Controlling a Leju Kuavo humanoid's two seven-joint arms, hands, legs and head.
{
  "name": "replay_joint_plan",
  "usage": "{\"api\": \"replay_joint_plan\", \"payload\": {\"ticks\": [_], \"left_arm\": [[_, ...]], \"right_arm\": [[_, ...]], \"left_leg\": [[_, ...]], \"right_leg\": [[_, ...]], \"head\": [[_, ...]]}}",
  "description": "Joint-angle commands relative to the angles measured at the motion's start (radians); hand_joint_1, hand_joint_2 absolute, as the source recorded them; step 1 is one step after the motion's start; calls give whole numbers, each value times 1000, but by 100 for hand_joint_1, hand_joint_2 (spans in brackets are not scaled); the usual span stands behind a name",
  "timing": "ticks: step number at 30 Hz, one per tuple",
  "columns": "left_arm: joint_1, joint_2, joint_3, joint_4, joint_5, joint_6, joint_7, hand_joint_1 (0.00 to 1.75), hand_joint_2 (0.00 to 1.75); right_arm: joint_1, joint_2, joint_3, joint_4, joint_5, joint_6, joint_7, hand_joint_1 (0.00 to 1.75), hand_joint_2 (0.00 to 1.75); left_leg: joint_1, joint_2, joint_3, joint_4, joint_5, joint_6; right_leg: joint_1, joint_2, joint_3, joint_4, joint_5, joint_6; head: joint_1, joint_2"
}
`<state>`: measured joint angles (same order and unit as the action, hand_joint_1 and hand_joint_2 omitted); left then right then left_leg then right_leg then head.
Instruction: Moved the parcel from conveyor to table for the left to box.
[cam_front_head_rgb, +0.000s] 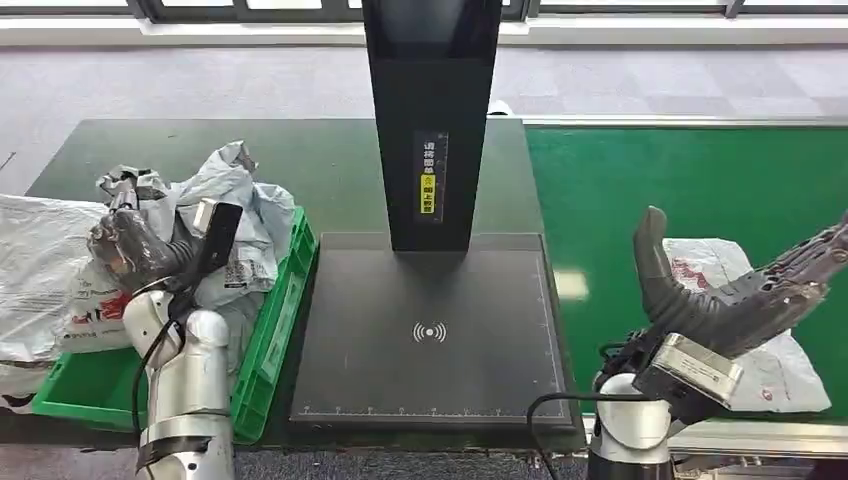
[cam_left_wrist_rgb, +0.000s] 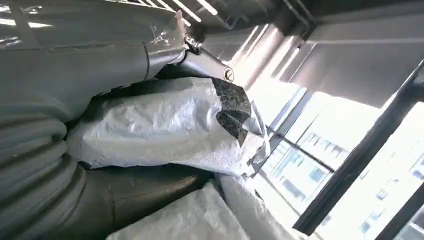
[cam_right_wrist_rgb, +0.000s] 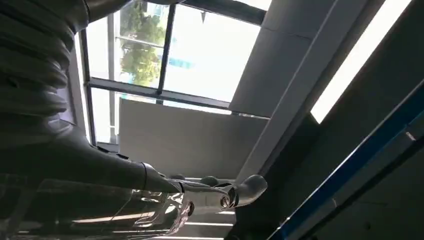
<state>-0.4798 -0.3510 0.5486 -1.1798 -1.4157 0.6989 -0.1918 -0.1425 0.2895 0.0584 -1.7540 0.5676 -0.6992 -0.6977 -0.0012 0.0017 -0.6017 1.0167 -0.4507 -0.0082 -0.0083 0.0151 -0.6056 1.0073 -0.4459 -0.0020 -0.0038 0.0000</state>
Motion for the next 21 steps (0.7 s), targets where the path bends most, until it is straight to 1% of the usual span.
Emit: {"api": "replay_joint_plan", "payload": {"ticks": [1,2,3,4,7,17,18,21], "left_arm": [[-68,34,80,207,-21,-1,40,175,175],[-66,37,77,214,-24,-1,51,175,175],[-66,37,77,214,-24,-1,51,175,175],[-66,37,77,214,-24,-1,51,175,175],[-66,37,77,214,-24,-1,51,175,175],[-68,40,75,225,-29,-1,60,175,175],[-69,41,79,225,-33,-1,77,0,175],[-56,26,94,193,46,-1,29,0,175]], "right_arm": [[108,60,-37,3,-2,1,0,0,175],[107,60,-36,5,-2,1,0,0,175],[107,60,-36,5,-2,1,0,0,175],[107,60,-36,5,-2,1,0,0,175],[107,60,-36,5,-2,1,0,0,175],[106,60,-36,6,-2,1,0,0,175],[106,60,-36,8,-2,1,0,0,175],[101,60,-36,15,-1,1,1,0,175]], "left_leg": [[1,-3,4,-2,0,-1],[1,-4,6,-4,0,-1],[0,-3,3,-2,0,0],[1,-4,5,-3,0,-1],[0,-3,3,-2,0,-1],[1,-4,4,-3,0,-1],[1,-4,5,-3,0,-1],[1,-3,4,-2,0,-1]], "right_leg": [[1,-4,5,-2,-1,0],[1,-5,7,-4,-1,-1],[1,-3,3,-2,-1,0],[1,-5,6,-3,-1,-1],[1,-3,3,-2,-1,0],[1,-5,5,-3,-1,0],[2,-6,6,-3,-2,0],[1,-4,5,-3,-1,0]], "head": [[0,0],[0,0],[0,0],[0,0],[0,0],[0,0],[0,0],[0,0]]}}
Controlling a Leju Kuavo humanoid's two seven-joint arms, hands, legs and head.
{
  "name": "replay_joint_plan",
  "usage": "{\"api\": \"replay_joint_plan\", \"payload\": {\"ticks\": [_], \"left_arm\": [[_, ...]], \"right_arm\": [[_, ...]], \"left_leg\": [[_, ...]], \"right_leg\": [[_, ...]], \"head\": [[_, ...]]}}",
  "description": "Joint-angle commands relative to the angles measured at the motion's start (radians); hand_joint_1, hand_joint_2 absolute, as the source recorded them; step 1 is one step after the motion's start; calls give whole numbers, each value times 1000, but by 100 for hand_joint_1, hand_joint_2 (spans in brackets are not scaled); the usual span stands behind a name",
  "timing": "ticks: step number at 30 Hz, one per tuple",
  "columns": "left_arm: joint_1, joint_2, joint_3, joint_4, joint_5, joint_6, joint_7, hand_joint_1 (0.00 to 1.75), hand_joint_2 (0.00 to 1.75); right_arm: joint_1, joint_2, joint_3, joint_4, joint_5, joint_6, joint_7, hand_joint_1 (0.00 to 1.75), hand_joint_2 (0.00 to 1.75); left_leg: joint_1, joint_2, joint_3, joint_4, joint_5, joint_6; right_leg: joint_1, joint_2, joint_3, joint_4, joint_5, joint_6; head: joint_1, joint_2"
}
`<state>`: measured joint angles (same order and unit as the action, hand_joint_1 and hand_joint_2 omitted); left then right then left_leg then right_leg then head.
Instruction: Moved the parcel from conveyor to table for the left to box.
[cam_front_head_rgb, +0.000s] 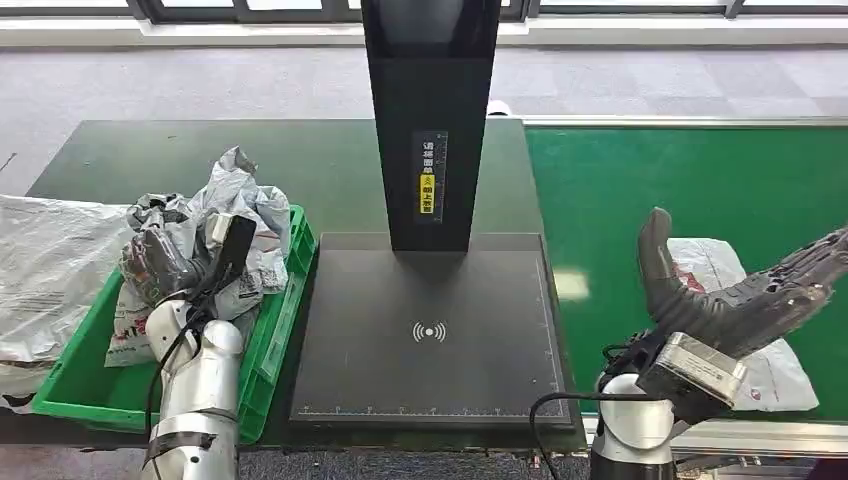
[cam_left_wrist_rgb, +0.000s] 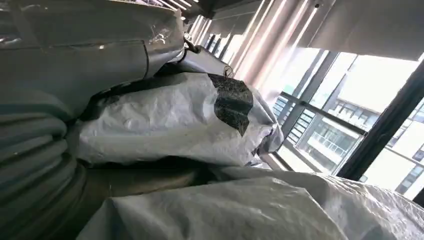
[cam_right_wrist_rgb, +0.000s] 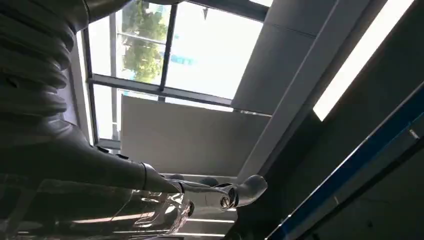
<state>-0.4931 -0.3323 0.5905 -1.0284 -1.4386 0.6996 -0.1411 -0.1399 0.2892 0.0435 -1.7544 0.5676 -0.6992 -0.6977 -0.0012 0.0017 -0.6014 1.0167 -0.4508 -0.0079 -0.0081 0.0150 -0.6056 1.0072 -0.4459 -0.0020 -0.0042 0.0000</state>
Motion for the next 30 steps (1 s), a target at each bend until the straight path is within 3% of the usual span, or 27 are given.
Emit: {"api": "replay_joint_plan", "payload": {"ticks": [1,6,21,22,30], "left_arm": [[-44,3,61,40,117,-1,-55,0,175],[-43,-17,80,4,279,-1,-168,0,175],[-15,-17,55,-125,408,-1,-231,0,175],[-15,-17,58,-133,418,-1,-240,0,0],[8,-17,75,-239,589,-1,-364,0,0]], "right_arm": [[96,60,-21,20,0,1,2,0,175],[88,60,-26,31,1,1,4,0,175],[93,60,-57,11,26,1,19,0,175],[93,60,-57,11,23,1,17,0,175],[91,60,-57,14,20,1,17,0,175]], "left_leg": [[1,-3,5,-3,0,-1],[1,-4,4,-3,0,-1],[1,-3,4,-3,0,-1],[1,-4,6,-4,0,-1],[1,-1,5,-3,-1,-1]], "right_leg": [[1,-5,6,-3,-2,0],[1,-5,6,-3,-1,0],[1,-4,5,-3,-1,0],[1,-5,7,-4,-1,0],[1,-2,5,-3,-1,0]], "head": [[0,0],[0,0],[0,0],[0,0],[0,0]]}}
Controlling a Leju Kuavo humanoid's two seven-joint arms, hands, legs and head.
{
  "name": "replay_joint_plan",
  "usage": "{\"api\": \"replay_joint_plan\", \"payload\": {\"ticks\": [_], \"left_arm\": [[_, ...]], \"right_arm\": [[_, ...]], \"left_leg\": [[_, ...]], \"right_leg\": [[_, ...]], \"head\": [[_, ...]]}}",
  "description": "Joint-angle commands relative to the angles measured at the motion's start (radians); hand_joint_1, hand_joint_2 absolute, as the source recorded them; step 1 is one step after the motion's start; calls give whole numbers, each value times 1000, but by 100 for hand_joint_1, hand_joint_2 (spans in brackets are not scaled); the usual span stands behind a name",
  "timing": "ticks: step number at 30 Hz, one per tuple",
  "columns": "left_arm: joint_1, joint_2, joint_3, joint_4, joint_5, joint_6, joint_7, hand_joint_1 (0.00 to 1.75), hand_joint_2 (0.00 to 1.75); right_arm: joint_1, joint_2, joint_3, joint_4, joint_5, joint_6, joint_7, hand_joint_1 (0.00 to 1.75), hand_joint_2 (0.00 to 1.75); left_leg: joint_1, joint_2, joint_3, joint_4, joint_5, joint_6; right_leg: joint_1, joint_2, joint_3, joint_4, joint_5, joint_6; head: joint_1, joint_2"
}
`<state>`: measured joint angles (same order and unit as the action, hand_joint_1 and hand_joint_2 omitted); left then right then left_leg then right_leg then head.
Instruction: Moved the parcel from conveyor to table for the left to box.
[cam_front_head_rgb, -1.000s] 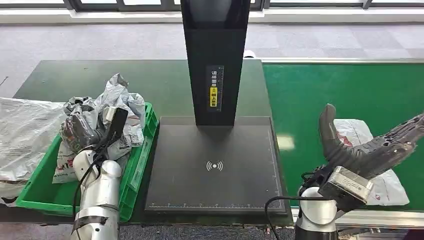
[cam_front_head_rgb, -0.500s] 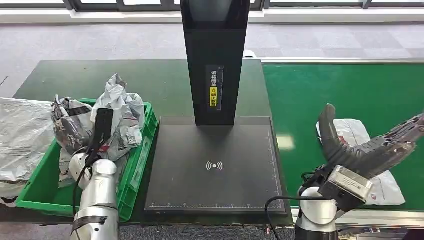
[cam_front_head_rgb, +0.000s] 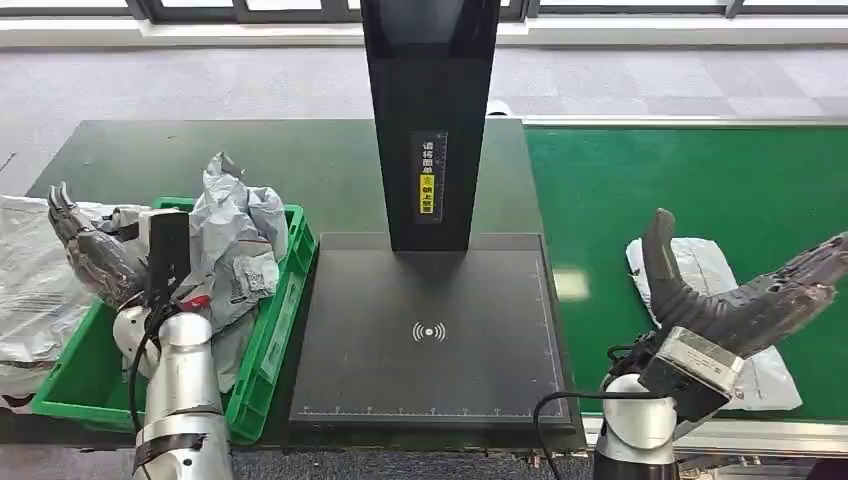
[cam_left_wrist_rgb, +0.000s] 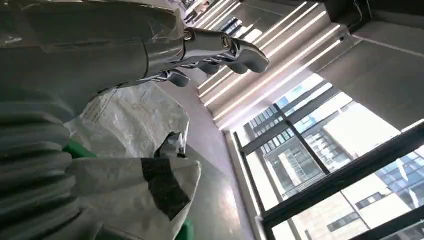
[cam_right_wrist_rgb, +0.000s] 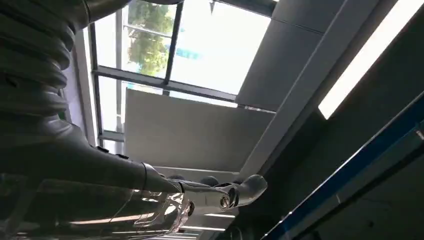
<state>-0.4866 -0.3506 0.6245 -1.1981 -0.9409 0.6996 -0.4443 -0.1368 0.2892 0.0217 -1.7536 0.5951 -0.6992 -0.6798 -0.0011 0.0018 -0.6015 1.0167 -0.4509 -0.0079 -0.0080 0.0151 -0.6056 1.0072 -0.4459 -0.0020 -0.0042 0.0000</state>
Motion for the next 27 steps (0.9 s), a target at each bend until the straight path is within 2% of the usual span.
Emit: {"api": "replay_joint_plan", "payload": {"ticks": [1,7,10,12,13,18,19,20,21,22,23,25,26,27], "left_arm": [[5,2,43,-85,114,-1,-79,0,0],[10,2,40,-105,142,-1,-103,0,0],[10,2,40,-105,142,-1,-103,0,0],[12,2,41,-111,147,-1,-107,0,0],[13,2,42,-120,157,-1,-119,0,175],[70,2,-39,-229,368,-1,-212,0,175],[136,2,-222,-251,575,-1,-226,0,175],[191,2,-341,-294,674,-16,-247,0,175],[204,2,-363,-315,720,-79,-252,0,175],[229,12,-407,-346,783,-190,-254,0,175],[244,16,-421,-357,834,-303,-252,0,175],[262,49,-448,-341,978,-603,-253,0,175],[262,46,-434,-328,1035,-723,-254,0,175],[263,43,-417,-319,1048,-774,-254,0,175]], "right_arm": [[88,60,-36,14,-9,1,-2,0,175],[88,60,-42,12,-5,1,3,0,175],[88,60,-42,12,-5,1,3,0,175],[88,60,-45,13,-5,1,3,0,175],[87,60,-51,13,1,1,8,0,175],[65,60,-164,47,85,1,81,0,175],[42,60,-270,53,215,1,157,0,175],[23,60,-340,70,320,1,219,0,175],[14,60,-378,97,345,1,220,0,175],[-12,60,-481,151,419,1,225,0,175],[-29,60,-515,218,479,1,253,0,175],[-81,60,-619,358,532,1,251,0,175],[-112,60,-685,421,585,1,238,0,175],[-142,60,-734,463,600,1,215,0,175]], "left_leg": [[1,-2,6,-4,-1,-1],[1,-1,3,-2,0,-1],[1,-4,9,-7,0,-2],[1,-2,4,-3,0,-1],[1,-2,3,-2,0,-1],[1,-3,5,-4,-1,-1],[1,-2,3,-1,0,0],[1,-3,4,-2,-1,-1],[1,-5,5,-4,0,-1],[1,-7,2,-2,0,0],[1,-8,3,-2,0,0],[1,-7,6,-3,0,0],[2,-6,4,-2,0,1],[1,-9,4,-3,0,1]], "right_leg": [[1,-3,6,-4,-1,0],[1,-2,4,-2,-1,0],[1,-6,10,-6,-1,0],[1,-3,5,-3,-1,0],[1,-2,4,-2,-1,0],[1,-4,7,-4,-1,0],[1,-2,4,-2,-1,0],[2,-4,5,-3,-1,0],[1,-6,8,-5,-2,0],[1,-8,5,-3,-2,1],[2,-9,7,-4,-2,1],[1,-9,9,-5,-1,1],[2,-6,7,-4,-1,1],[1,-9,9,-5,-1,2]], "head": [[0,0],[0,0],[0,0],[0,0],[0,0],[0,0],[0,0],[0,0],[0,0],[0,0],[0,0],[0,0],[0,0],[0,0]]}}
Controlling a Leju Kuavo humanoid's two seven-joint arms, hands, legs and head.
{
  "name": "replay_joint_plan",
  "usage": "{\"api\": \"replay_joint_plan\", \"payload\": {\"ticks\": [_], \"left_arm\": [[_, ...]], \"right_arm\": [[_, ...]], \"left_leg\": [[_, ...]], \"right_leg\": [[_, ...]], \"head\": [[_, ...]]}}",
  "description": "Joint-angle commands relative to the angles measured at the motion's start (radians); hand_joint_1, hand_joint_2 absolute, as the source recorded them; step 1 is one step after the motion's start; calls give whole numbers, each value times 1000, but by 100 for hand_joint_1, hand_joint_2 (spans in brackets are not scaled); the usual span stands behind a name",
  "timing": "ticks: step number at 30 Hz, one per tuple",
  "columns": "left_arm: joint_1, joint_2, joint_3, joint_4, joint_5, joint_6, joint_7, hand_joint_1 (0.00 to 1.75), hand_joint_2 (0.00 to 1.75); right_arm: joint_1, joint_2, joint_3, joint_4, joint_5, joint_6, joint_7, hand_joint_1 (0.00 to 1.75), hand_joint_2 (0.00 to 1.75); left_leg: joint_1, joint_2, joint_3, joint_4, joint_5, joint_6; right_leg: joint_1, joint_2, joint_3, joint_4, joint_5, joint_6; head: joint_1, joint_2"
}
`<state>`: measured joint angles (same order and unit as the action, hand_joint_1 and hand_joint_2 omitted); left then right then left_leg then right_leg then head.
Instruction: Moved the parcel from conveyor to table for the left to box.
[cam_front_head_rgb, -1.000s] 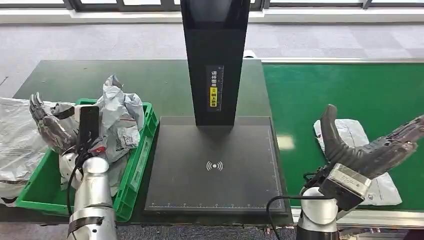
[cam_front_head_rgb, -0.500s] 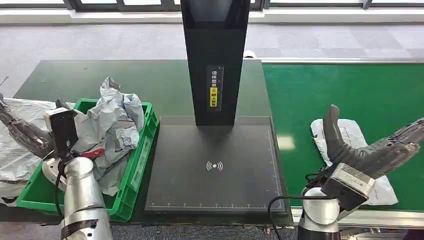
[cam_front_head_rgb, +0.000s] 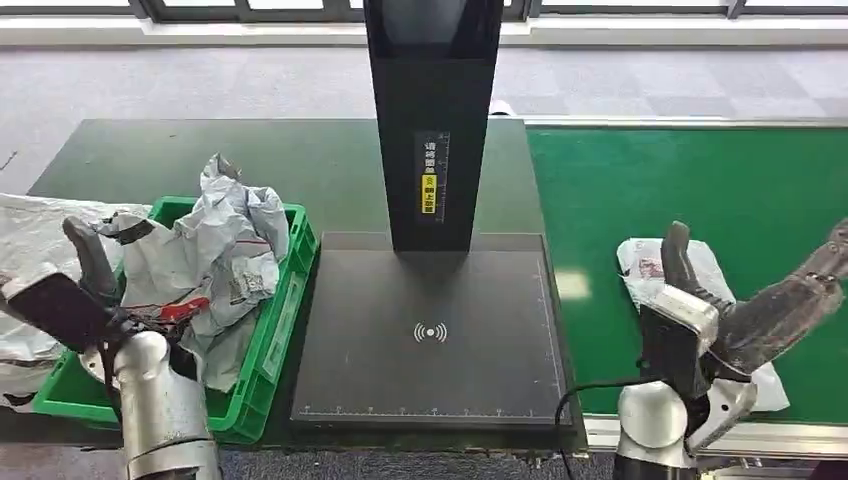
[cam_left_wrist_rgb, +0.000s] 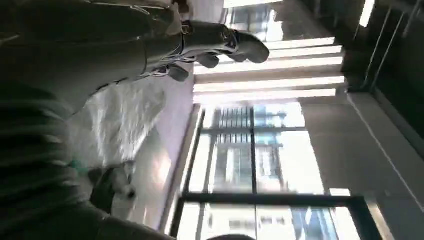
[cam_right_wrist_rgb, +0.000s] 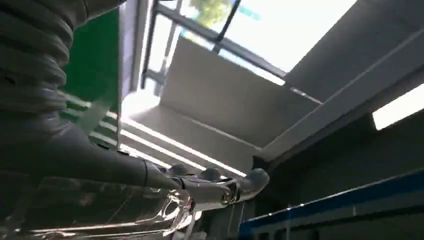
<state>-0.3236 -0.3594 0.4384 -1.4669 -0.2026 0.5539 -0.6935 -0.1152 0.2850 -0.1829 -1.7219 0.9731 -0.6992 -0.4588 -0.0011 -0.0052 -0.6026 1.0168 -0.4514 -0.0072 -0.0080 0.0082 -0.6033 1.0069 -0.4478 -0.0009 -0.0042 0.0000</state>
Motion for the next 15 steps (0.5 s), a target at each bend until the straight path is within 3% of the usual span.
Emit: {"api": "replay_joint_plan", "payload": {"ticks": [1,12,15], "left_arm": [[104,52,-230,-49,312,-684,-5,0,175],[108,51,-231,-55,307,-711,-5,0,175],[132,14,-208,-64,293,-851,-5,0,175]], "right_arm": [[-185,64,-566,454,284,1,9,0,175],[-194,64,-583,460,319,1,22,0,175],[-206,45,-590,524,387,1,83,0,175]], "left_leg": [[0,-1,7,-4,1,0],[0,1,5,-3,0,0],[0,1,4,-2,-1,1]], "right_leg": [[0,-3,8,-6,1,1],[0,-2,5,-3,0,0],[0,-2,4,-2,-1,0]], "head": [[0,0],[0,0],[0,0]]}}
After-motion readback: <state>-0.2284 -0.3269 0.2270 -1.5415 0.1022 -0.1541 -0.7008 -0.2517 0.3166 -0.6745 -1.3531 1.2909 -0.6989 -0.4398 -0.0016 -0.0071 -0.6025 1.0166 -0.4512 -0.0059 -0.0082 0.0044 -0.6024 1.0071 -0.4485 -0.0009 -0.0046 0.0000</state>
